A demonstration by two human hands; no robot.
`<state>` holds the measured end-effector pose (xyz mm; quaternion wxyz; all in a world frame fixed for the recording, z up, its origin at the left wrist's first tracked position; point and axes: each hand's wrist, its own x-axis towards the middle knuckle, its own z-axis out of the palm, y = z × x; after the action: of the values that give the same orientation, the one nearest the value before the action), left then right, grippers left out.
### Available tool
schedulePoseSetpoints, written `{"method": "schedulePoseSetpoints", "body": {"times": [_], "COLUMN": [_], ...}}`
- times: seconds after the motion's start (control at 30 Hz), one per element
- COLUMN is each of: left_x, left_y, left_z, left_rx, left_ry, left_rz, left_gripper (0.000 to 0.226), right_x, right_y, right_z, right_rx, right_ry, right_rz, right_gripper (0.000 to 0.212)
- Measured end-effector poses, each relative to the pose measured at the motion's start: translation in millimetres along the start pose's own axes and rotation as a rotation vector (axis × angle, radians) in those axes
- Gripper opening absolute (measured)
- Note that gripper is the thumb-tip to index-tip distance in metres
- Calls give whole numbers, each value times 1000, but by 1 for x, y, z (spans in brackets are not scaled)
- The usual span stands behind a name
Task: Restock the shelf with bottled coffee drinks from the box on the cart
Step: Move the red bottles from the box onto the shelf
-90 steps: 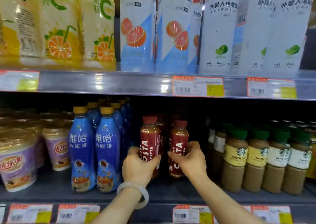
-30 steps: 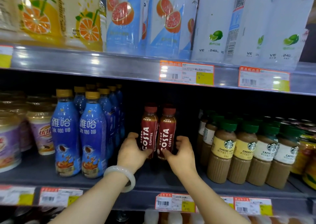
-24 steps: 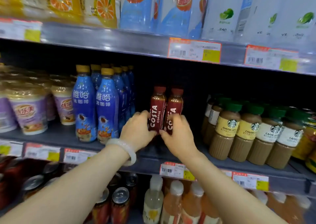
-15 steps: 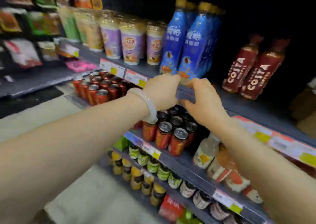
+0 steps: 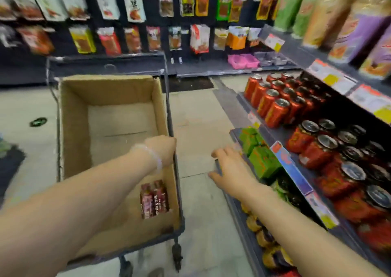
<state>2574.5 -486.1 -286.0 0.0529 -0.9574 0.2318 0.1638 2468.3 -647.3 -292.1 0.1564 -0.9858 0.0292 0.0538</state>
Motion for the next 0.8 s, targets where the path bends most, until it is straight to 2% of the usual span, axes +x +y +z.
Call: {"method": "schedulePoseSetpoints", "body": {"times": [0.13,0.3,0.53,0.67,0.8], "left_x": [4,22,48,70,101], "left_y": [-69,-134,-184,-191,-173], "left_z": [56,127,229,279,320], "left_rx": [-61,-150,-385,-566,-801], "left_ry": [-141,-248,-451,-552,-597], "left_rz": [-143,-227,-283,-383,-546], "left_gripper": [39,29,31,47,69], "right_x": [43,98,152,171,189], "right_y": [-48,-99,-118,-108,-91], "right_z": [41,108,216,266,305], "right_rx": [18,66,33,31,68], "right_ry": [-120,-296,-584,-708,-757], "right_rz": [-60,-46,104,249,396], "right_gripper": [45,43,49,54,55]}}
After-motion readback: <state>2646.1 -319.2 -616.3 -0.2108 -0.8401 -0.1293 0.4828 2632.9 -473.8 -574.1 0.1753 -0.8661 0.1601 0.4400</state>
